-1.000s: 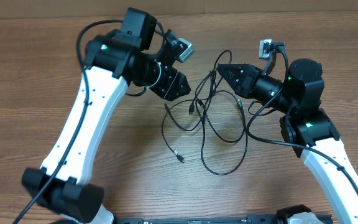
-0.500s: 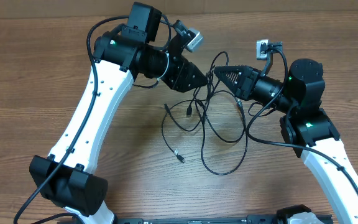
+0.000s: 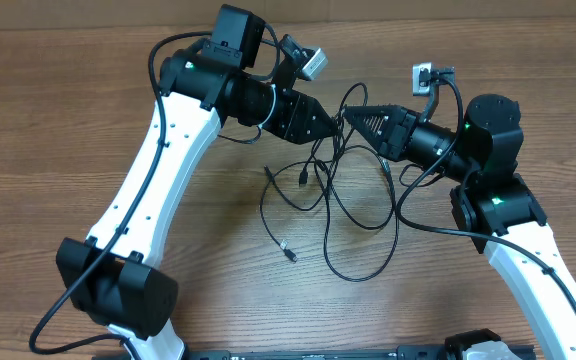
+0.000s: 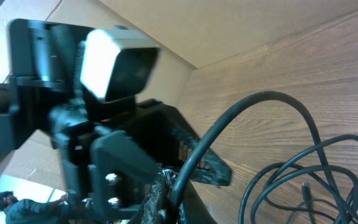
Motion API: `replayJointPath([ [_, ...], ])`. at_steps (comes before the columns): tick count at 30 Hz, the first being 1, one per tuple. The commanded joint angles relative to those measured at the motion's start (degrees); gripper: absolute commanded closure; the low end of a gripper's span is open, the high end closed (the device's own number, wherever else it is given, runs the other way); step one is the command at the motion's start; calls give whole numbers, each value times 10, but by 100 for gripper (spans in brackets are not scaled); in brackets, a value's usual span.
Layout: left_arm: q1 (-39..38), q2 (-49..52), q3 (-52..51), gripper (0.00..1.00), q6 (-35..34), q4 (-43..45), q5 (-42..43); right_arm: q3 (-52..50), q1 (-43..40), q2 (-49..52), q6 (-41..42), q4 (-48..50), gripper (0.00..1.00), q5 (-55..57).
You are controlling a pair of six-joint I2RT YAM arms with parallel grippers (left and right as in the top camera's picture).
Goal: Untangle cables
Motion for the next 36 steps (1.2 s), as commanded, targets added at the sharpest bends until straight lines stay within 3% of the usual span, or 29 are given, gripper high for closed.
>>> replayJointPath([
  [1, -4, 21, 10, 59, -30, 0, -5, 17, 1, -8, -2, 11, 96, -8],
  [14, -24, 32, 10, 60, -43, 7, 0, 17, 1, -8, -2, 10, 96, -8],
  [21, -30, 33, 10, 86, -43, 9, -6, 17, 1, -8, -2, 10, 96, -12],
  [28, -30, 33, 10, 95, -43, 9, -6, 17, 1, -8, -2, 13, 96, -17],
  [36, -30, 33, 10, 96, -42, 9, 3, 17, 1, -8, -3, 21, 96, -23],
])
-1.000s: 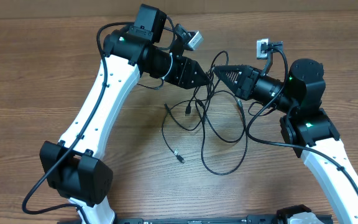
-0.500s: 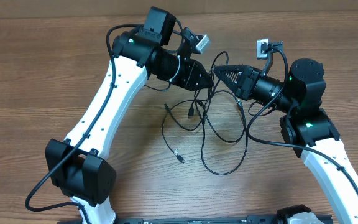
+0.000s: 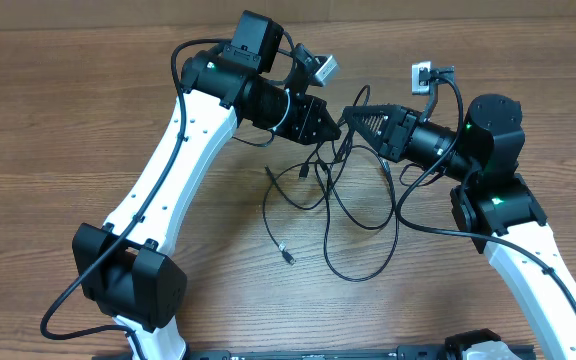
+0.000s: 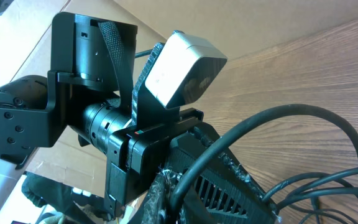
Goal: Untangle cables
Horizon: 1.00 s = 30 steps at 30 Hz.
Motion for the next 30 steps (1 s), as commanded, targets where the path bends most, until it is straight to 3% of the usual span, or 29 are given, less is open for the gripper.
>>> replayJointPath([
  [1, -4, 5, 10, 96, 3, 0, 16, 17, 1, -8, -2, 5, 96, -3],
  [8, 5, 5, 10, 94, 16, 0, 32, 17, 1, -8, -2, 5, 96, 9],
  [11, 7, 5, 10, 67, 32, -2, 65, 17, 1, -8, -2, 5, 96, 13],
  [14, 4, 5, 10, 51, 71, -10, 108, 17, 1, -8, -2, 5, 96, 24],
  [17, -2, 5, 10, 50, 85, -29, 97, 17, 1, -7, -2, 5, 96, 47],
  [22, 0, 5, 10, 57, 87, -67, 29, 17, 1, -7, 3, 6, 96, 100],
  [30, -1, 5, 10, 54, 94, -67, 32, 17, 1, -7, 17, 6, 96, 132],
])
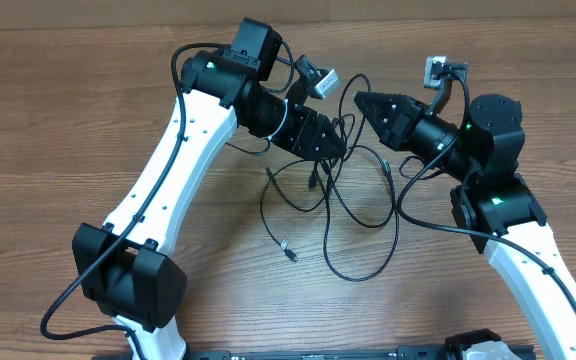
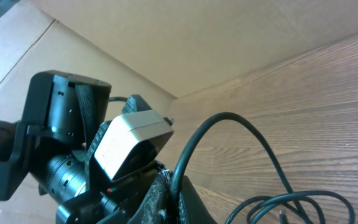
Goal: Untangle cables
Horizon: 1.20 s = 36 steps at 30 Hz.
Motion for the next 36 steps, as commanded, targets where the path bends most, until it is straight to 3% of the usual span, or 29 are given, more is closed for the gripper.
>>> replayJointPath([
  [1, -4, 5, 10, 55, 18, 5, -1, 17, 1, -7, 9, 6, 96, 21],
  [24, -39, 5, 10, 60, 27, 75, 18, 17, 5, -7, 68, 8, 96, -23],
  [36, -56, 5, 10, 65, 8, 79, -62, 17, 22, -7, 87, 38, 96, -26],
])
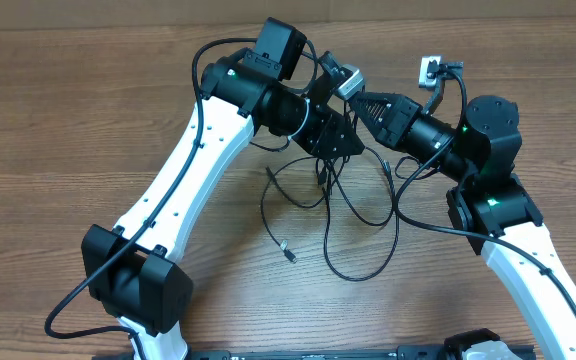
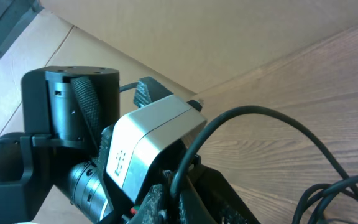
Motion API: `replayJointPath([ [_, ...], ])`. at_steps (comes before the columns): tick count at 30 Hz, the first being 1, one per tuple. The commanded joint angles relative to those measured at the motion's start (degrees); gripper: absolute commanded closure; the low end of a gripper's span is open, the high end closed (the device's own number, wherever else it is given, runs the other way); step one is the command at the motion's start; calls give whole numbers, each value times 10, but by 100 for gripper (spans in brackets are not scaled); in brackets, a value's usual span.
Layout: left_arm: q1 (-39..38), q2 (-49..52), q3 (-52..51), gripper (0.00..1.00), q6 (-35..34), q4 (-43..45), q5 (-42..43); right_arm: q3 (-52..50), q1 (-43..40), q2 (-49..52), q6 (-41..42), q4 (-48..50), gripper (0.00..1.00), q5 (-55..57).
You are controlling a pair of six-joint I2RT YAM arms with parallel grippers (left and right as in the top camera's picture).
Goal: Untangle cables
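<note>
A tangle of thin black cables [image 1: 340, 215] lies in loops on the wooden table [image 1: 68, 150], and its upper strands rise to both grippers. My right gripper [image 1: 360, 101] points left with its jaws shut on one black cable [image 2: 260, 112], which arches up out of the right gripper [image 2: 174, 190]. My left gripper [image 1: 353, 148] sits just below and in front of it, tapered shut with strands running from its tip. Its black body fills the lower right wrist view.
The left arm's white wrist camera [image 2: 148, 146] sits right against my right fingers. Loose plug ends lie at the tangle's left side [image 1: 290, 254]. A cardboard wall [image 2: 229, 31] stands behind the table's far edge.
The left arm has shifted right, so its gripper and camera are now closer against my right gripper. The right gripper holds the same cable in nearly the same place.
At first both grippers met tip to tip above the tangle, the right one pinching a cable. They still met a moment later. Then the right gripper was farther back with its cable and the left lower. Now the left has closed in beneath it.
</note>
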Motion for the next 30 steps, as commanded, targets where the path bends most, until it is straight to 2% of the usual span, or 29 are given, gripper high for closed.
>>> replayJointPath([
  [1, -13, 5, 9, 66, -4, 0, -37, 17, 5, -7, 13, 10, 96, -10],
  [14, -12, 5, 10, 95, -15, 2, -86, 17, 5, -7, 13, 9, 96, -10],
  [19, -4, 0, 11, 96, -19, 6, -99, 17, 5, -7, 13, -4, 96, -14],
  [21, 5, -7, 11, 96, -19, 8, -99, 17, 3, -7, 12, -21, 93, -14],
  [28, 53, -38, 11, 96, -19, 0, -98, 17, 1, -7, 6, -56, 91, -5],
  [30, 65, -44, 11, 96, -19, -10, -98, 17, -4, -7, 6, -65, 85, 3],
])
